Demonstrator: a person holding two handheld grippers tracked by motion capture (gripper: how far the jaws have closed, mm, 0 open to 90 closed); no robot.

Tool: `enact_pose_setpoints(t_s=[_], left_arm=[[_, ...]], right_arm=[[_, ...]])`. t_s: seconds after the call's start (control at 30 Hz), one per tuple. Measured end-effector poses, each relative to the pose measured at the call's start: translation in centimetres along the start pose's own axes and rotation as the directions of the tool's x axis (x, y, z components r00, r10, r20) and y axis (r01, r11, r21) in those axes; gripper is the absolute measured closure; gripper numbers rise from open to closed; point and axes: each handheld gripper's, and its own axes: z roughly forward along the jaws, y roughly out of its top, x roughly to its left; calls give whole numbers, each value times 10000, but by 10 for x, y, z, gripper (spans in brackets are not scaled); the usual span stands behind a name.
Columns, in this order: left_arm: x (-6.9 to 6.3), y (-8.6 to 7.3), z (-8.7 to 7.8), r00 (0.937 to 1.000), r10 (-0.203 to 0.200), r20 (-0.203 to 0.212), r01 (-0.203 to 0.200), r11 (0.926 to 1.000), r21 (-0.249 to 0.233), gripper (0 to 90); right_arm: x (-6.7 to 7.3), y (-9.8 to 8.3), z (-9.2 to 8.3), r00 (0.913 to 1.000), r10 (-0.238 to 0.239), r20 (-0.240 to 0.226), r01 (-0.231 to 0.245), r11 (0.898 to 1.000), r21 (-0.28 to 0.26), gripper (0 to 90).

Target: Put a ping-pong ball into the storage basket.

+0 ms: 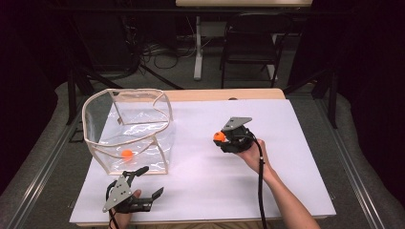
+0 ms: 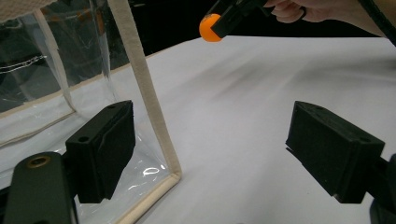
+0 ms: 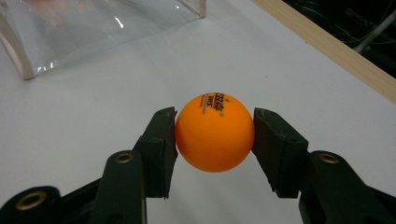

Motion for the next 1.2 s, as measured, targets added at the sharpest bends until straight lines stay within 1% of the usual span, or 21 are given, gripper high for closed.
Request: enact_pose_setpoints(t_s=[0.2,0.33,0.43,0.77,1.1,1.2], left_arm=[[0,0,0,10000,30,15,-30,10000,-3,155],[0,0,-1,10000,-19,-28,19,10000,-14,155],[0,0,0,10000,45,11,-45,10000,12,155],[0,0,0,10000,27,18,-27,10000,12,155],[0,0,1,10000,28,15,-28,10000,5,155],[-1,0,0,10000,34,35,-34,10000,-17,155]], right_arm=[[5,4,-3,9998,-138,-118,137,9999,-76,508],[8,5,-3,9996,-189,-208,188,9998,-54,508],[10,6,-3,9995,-199,-265,197,9998,-57,508],[16,10,-7,9983,-290,-504,275,9992,-293,508],[23,12,-4,9962,-368,-795,339,9987,-374,508],[26,12,-3,9963,-434,-746,401,9982,-450,508]])
